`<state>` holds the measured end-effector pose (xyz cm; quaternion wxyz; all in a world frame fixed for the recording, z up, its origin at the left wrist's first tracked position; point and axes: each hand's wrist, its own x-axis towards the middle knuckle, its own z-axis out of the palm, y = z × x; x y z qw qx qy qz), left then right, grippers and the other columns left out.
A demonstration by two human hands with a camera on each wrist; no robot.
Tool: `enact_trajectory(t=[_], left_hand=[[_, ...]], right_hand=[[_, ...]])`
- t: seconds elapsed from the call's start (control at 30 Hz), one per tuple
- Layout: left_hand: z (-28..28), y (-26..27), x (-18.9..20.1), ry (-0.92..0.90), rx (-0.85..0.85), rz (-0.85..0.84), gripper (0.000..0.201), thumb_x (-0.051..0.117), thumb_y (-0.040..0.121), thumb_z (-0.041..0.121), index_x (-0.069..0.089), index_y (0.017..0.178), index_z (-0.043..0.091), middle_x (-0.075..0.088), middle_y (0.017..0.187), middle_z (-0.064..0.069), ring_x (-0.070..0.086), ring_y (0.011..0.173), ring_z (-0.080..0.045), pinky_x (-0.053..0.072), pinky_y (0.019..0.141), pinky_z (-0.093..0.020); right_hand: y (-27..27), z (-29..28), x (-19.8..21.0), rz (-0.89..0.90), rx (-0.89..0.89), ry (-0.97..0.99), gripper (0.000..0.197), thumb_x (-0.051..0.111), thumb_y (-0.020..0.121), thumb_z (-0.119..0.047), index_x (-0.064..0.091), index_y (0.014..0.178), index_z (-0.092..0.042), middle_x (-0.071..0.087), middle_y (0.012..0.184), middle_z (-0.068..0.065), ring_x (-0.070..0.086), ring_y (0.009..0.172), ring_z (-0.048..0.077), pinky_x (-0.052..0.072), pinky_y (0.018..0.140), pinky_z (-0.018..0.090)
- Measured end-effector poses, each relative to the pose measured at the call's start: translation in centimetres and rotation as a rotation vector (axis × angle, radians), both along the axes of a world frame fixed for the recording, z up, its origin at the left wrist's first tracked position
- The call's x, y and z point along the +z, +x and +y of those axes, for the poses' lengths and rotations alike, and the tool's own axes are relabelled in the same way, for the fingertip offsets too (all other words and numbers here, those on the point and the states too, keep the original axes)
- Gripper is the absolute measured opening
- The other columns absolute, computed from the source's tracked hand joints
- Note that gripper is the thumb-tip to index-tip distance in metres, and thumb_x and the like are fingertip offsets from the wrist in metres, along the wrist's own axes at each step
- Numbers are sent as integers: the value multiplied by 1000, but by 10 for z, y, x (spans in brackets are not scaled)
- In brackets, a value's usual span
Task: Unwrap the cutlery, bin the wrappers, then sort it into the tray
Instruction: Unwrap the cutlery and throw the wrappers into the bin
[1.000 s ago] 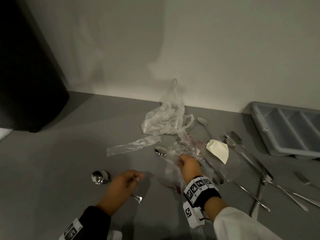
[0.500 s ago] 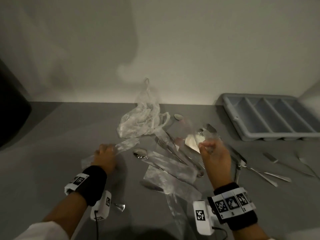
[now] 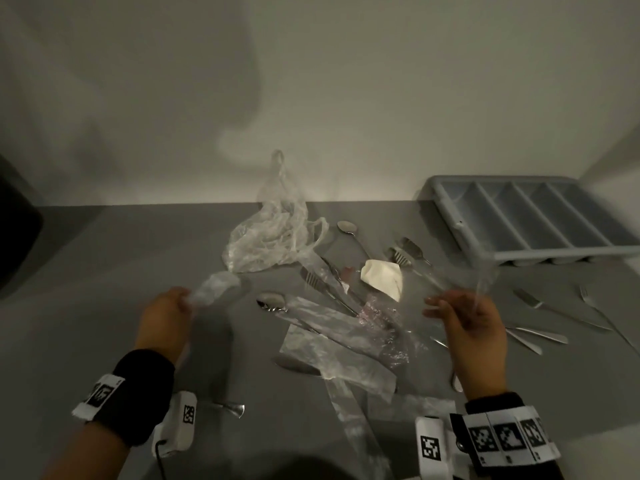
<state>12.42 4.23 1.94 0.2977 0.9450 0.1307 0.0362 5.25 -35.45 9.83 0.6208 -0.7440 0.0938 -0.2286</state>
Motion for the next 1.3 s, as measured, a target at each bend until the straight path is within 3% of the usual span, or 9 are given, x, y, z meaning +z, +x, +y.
enact_trajectory(t=[0.17, 0.27, 0.47, 0.6, 0.67, 0.77, 0.97, 1.17, 1.3], left_hand=[[-57, -30, 46, -250, -411, -148, 7, 64, 76, 36, 69, 72, 38, 67, 75, 18, 59, 77, 2, 39, 71, -7], [-105, -48, 31, -328, -833, 26, 32, 56, 68, 58, 71, 78, 31, 55, 101, 40, 53, 98, 10, 43, 85, -11], [-172, -64, -12, 54, -1142, 390, 25, 69, 75, 29, 70, 98, 20, 16, 156, 9, 0, 144, -14, 1, 120, -41], [-184, -68, -19, -214, -1037, 555, 22, 56, 87, 19, 65, 106, 14, 21, 155, -2, 24, 140, -25, 27, 109, -17], [-185, -70, -22, -408, -894, 595, 19, 50, 89, 22, 58, 107, 22, 45, 140, -15, 58, 101, -14, 48, 74, -8], [-180, -67, -30, -423, -764, 567, 12, 55, 81, 15, 61, 79, 25, 62, 88, -7, 55, 60, -1, 47, 56, -17], [-176, -59, -43, -82, -938, 384, 31, 50, 68, 30, 73, 84, 16, 69, 96, -7, 59, 92, -13, 39, 85, -18], [-169, -48, -44, -84, -844, 124, 28, 44, 63, 20, 71, 65, 13, 73, 73, -10, 61, 74, -12, 37, 73, -17], [-165, -39, -14, -173, -695, 87, 23, 48, 74, 4, 70, 75, 12, 71, 85, -13, 63, 84, -22, 35, 72, -16]], right_hand=[[0, -4, 2, -13, -31, 36, 14, 53, 85, 5, 55, 88, -8, 73, 73, -6, 68, 67, 17, 56, 64, 17], [-1, -3, 3, -21, -37, 78, 21, 53, 85, 6, 56, 84, -15, 72, 71, -7, 67, 69, 18, 56, 62, 17], [-12, -9, 3, -33, -52, 101, 22, 52, 85, 9, 57, 85, -13, 71, 72, -3, 67, 72, 20, 57, 63, 21], [-32, -22, 1, 9, -86, 124, 20, 51, 85, 10, 57, 85, -9, 71, 70, -5, 67, 66, 12, 56, 60, 18], [-44, -30, 0, 66, -89, 123, 15, 51, 85, 10, 56, 92, -2, 71, 68, -6, 67, 64, 8, 56, 57, 16], [-61, -44, -16, 257, -27, 122, 15, 55, 84, 6, 57, 97, 2, 72, 68, -6, 67, 63, 7, 57, 55, 20], [-80, -44, -71, 748, 293, -446, 9, 68, 76, -24, 67, 74, -16, 67, 93, 7, 63, 84, 19, 52, 86, 40], [-82, -21, -121, 739, 392, -671, 7, 57, 82, -21, 62, 84, -25, 52, 128, -7, 46, 119, 19, 43, 98, 34], [-75, -8, -118, 815, 181, -797, 15, 58, 82, -14, 66, 93, -7, 52, 128, 12, 44, 116, 28, 38, 94, 33]])
